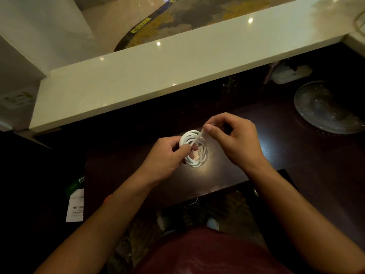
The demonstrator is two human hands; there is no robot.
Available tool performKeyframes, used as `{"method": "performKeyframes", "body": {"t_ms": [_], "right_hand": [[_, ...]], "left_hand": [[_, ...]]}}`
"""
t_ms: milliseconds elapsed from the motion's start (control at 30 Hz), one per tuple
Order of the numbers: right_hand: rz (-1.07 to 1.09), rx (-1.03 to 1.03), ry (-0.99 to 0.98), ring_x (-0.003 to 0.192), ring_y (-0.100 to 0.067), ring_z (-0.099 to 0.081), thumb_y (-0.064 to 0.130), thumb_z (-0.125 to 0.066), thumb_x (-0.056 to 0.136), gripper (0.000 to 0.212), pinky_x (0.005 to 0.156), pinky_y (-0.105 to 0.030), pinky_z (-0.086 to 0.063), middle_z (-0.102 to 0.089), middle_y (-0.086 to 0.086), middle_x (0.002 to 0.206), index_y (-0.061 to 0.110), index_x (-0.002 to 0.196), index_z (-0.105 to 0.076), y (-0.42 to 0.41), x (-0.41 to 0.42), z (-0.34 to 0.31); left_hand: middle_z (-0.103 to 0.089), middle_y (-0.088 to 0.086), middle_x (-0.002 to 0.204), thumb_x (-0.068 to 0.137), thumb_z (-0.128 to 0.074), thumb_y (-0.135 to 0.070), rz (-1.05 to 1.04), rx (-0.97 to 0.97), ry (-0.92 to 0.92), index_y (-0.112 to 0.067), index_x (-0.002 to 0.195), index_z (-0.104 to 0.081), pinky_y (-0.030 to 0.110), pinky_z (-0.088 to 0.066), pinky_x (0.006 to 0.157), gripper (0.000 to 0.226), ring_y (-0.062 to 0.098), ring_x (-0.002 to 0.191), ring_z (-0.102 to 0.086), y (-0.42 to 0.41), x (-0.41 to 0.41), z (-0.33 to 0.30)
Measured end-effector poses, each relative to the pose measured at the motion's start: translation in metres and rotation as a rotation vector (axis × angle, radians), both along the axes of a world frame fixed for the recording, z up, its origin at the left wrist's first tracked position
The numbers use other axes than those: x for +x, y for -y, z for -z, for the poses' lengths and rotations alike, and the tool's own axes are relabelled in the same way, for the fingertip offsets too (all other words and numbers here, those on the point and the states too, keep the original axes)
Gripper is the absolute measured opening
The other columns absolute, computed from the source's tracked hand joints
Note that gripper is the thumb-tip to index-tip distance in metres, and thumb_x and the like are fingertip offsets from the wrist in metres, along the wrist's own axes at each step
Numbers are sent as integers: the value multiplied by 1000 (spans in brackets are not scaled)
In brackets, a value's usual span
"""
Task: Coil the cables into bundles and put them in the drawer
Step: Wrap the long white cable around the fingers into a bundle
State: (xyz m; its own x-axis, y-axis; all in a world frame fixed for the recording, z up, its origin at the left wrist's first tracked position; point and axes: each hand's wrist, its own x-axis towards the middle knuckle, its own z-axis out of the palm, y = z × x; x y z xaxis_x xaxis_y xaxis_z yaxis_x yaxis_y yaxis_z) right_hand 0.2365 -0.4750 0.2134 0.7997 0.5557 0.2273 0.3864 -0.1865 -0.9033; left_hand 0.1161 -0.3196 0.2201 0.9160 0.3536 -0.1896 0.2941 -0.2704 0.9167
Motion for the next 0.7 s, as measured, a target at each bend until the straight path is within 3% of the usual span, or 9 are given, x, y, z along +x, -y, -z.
{"method": "performKeyframes", "body": {"t_ms": [133, 300, 400, 467, 567, 700], "right_hand": [[-57, -3, -32, 68, -9, -60, 22, -77, 90, 2, 63, -16, -45, -67, 8, 74, 21, 91, -76, 6, 6, -3], [-138, 29, -43, 84, -12, -68, 22, -76, 91, 5, 75, -24, -54, -72, 6, 93, 22, 95, -75, 1, 11, -1], [-141, 80, -163, 90, -10, -71, 20, -72, 94, 7, 80, -26, -57, -74, 3, 96, 18, 100, -75, -3, 13, 3], [-154, 114, -314, 83, -10, -71, 19, -67, 97, 10, 76, -24, -57, -75, 1, 88, 14, 101, -75, -4, 13, 5], [-140, 163, -536, 72, -10, -69, 19, -64, 99, 13, 67, -25, -56, -73, 2, 79, 12, 106, -72, -7, 9, 10], [-126, 215, -656, 64, -12, -65, 14, -67, 97, 2, 56, -26, -52, -69, 1, 74, 15, 97, -69, -14, 2, 19]], "left_hand": [[-71, 1, 71, 100, -57, -10, -42, -35, -3, -15, 83, -74, 19, -45, 54, 24, 5, 58, -59, -6, -2, 1], [-63, 2, 73, 102, -51, -14, 55, -106, -65, 6, 92, -65, 21, -45, 57, 26, 10, 63, -56, 3, 1, -2], [-63, 5, 72, 89, -52, -24, 81, -140, -56, -19, 76, -71, 24, -44, 59, 24, 19, 68, -56, 9, 5, -7], [-66, -4, 70, 88, -52, -21, 120, -140, -27, -30, 76, -73, 23, -46, 61, 25, 16, 68, -58, 8, 5, -10], [-74, 6, 88, 97, -58, -16, 196, -117, 17, -17, 102, -73, 27, -52, 72, 15, 21, 79, -68, 3, 5, -11], [-74, 10, 95, 92, -65, -22, 220, -26, 60, -10, 106, -70, 29, -55, 72, 19, 19, 83, -71, -4, 7, -10]]}}
